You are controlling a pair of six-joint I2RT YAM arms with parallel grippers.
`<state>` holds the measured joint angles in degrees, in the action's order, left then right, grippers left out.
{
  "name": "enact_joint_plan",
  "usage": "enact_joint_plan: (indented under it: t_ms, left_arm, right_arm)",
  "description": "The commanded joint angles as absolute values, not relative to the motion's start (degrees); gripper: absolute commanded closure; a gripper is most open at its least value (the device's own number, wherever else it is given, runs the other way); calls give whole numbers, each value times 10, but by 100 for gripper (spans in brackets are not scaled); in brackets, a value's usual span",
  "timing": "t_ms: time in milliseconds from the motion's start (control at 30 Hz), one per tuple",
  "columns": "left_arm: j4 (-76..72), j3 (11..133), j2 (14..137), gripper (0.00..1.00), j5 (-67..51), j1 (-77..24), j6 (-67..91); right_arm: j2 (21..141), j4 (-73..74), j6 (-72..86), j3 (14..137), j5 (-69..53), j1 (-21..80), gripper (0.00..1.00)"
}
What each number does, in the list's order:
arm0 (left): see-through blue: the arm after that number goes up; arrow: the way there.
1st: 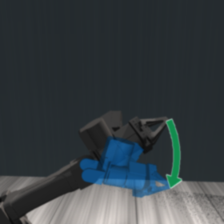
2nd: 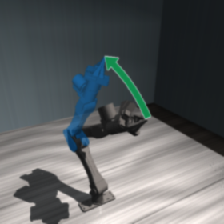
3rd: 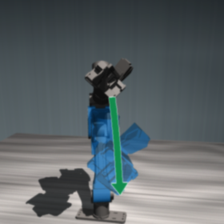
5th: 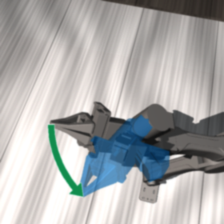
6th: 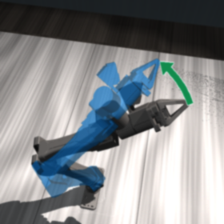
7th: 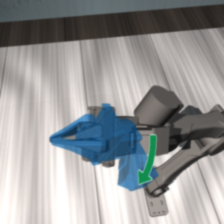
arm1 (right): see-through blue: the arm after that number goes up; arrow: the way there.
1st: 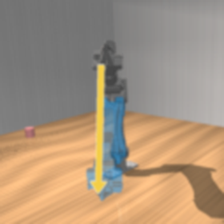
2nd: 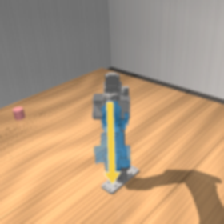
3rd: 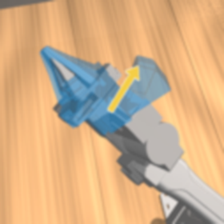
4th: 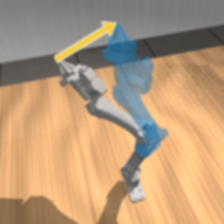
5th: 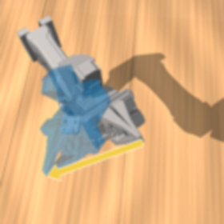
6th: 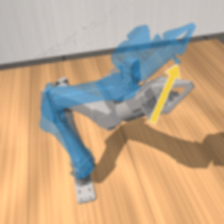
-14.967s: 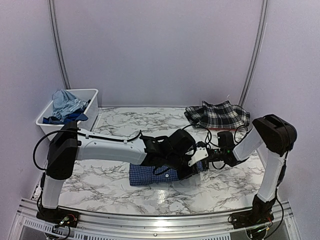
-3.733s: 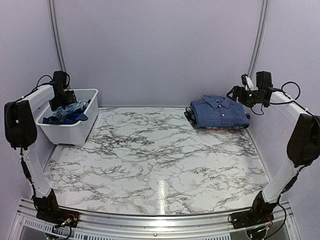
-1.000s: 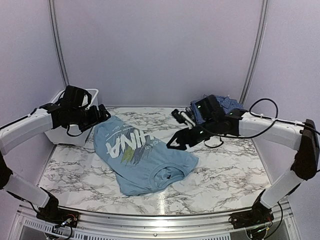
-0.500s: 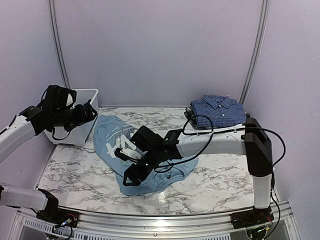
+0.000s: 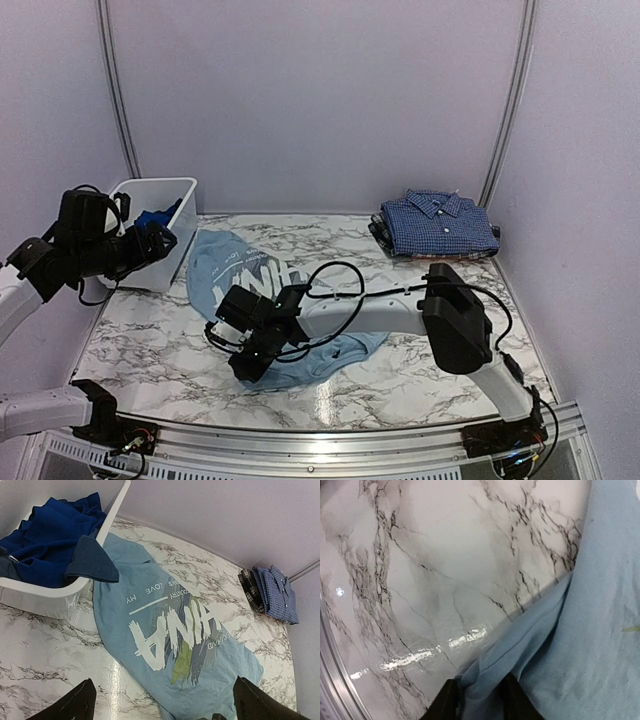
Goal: Fold and stack the mixed laundry pile
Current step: Flatten out the crumpled T-shirt at the center of the board.
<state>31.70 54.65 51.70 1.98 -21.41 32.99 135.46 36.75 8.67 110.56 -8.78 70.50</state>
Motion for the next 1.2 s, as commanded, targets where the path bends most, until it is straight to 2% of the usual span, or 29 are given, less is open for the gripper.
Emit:
enact_joint_plan:
  t_ms: [0, 33, 267, 367, 433, 500, 600, 700, 800, 833, 867, 967, 1000, 1100, 1167]
  left_arm:
    - [346, 536, 493, 1, 13, -212, 320]
    - [348, 539, 492, 1, 11, -212, 316]
    - [351, 540, 520, 1, -33, -213, 293]
    - [344, 542, 541, 1, -46, -221, 266]
    - [336, 540, 554, 1, -51, -231, 245]
    - [330, 535, 564, 1, -61, -243, 232]
    - [321, 521, 578, 1, -65, -269, 209]
    - [311, 506, 594, 1, -61, -305, 190]
    - [302, 488, 616, 1, -44, -329, 178]
    - [299, 482, 625, 1, -43, -331, 173]
    - [298, 476, 639, 1, -41, -332, 170]
    - [296, 466, 672, 1, -37, -333, 162]
    - [296, 463, 682, 1, -32, -333, 160]
    - [298, 462, 712, 3, -22, -333, 167]
    - [299, 472, 731, 4, -22, -332, 179]
  right_arm:
    - [1360, 473, 67, 1120, -27, 737, 88]
    - [1333, 468, 71, 1096, -34, 743, 99]
    - [1018, 425, 112, 874, -153, 722, 100]
    - [914, 394, 129, 787, -227, 645, 100]
    - [876, 345, 134, 722, -288, 539, 100]
    - [883, 315, 120, 685, -334, 441, 100]
    - [959, 325, 76, 694, -321, 326, 100]
    - [1043, 348, 44, 734, -290, 268, 100]
    - [1076, 358, 28, 755, -267, 246, 100]
    - [1082, 364, 23, 761, -260, 242, 99]
    - [1087, 376, 19, 769, -247, 235, 93]
    - [1077, 392, 11, 793, -235, 227, 65]
    - [1067, 396, 8, 801, -238, 228, 60]
    - [1030, 414, 5, 815, -253, 228, 53]
    - [1005, 425, 16, 809, -265, 232, 52]
